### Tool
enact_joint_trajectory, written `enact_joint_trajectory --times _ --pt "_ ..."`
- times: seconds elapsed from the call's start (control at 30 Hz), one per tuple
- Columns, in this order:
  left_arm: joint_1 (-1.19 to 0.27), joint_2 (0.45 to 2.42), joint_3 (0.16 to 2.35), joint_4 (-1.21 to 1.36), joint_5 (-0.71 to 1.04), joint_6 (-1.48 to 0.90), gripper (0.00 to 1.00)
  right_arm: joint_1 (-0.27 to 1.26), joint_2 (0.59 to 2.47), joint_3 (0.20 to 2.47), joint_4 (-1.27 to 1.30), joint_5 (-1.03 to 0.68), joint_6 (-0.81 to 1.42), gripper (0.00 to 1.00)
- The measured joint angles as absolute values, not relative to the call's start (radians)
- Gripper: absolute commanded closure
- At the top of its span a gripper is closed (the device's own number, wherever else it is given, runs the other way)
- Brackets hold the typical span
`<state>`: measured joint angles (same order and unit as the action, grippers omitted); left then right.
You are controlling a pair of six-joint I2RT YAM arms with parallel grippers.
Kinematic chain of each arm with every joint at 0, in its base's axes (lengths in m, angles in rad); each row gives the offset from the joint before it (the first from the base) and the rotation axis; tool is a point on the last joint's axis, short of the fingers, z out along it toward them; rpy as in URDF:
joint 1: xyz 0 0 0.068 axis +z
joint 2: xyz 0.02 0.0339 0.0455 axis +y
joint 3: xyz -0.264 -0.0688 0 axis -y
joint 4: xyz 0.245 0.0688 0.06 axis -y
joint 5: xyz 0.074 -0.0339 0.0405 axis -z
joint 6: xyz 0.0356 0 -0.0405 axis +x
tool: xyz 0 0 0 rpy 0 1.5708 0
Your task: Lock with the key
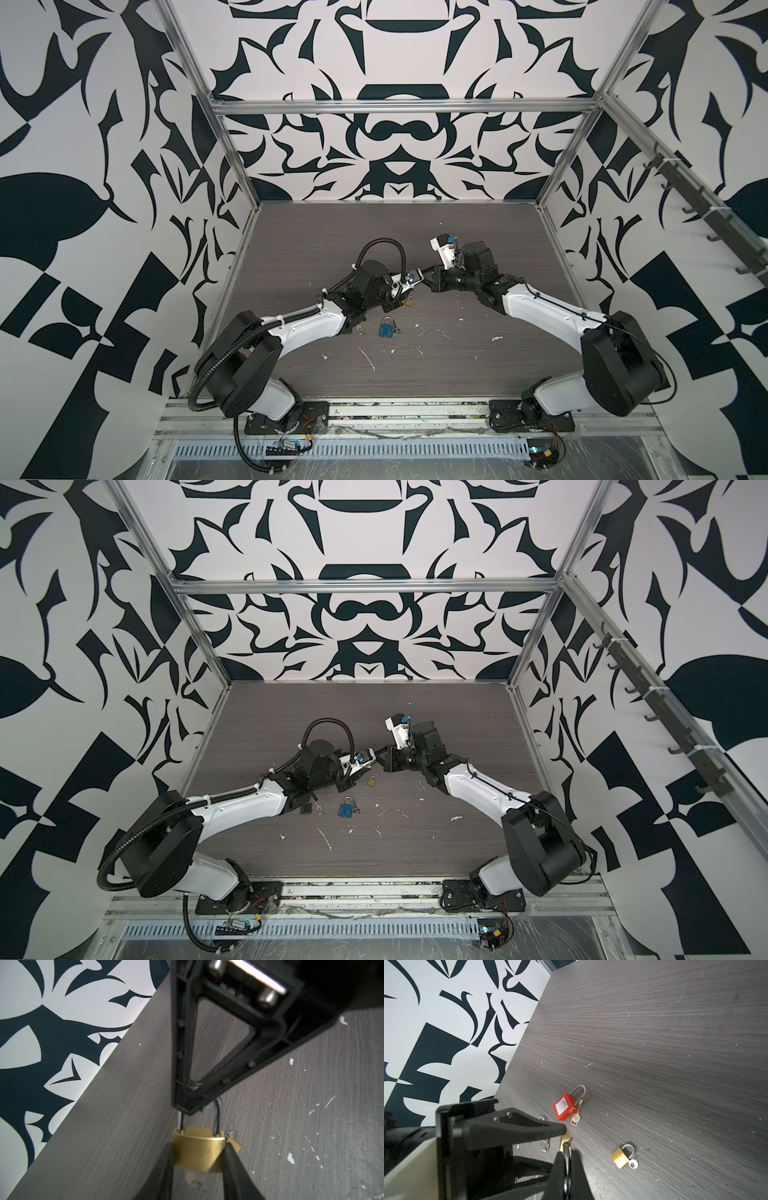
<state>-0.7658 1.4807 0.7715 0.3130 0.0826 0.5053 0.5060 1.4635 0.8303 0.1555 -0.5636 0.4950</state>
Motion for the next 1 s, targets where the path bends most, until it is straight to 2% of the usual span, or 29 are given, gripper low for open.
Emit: enact_joint_trajectory --times 0.67,1.0 --pt "-0.736 1.481 0.76 0.308 0.084 0.467 1.0 0.539 1.528 0.809 0.291 -0.527 0.546 1.0" --pt "-0.731 1.483 0.758 0.191 0.087 0.456 1.0 0.58 1.608 0.788 0.353 -0.535 0.593 1.0"
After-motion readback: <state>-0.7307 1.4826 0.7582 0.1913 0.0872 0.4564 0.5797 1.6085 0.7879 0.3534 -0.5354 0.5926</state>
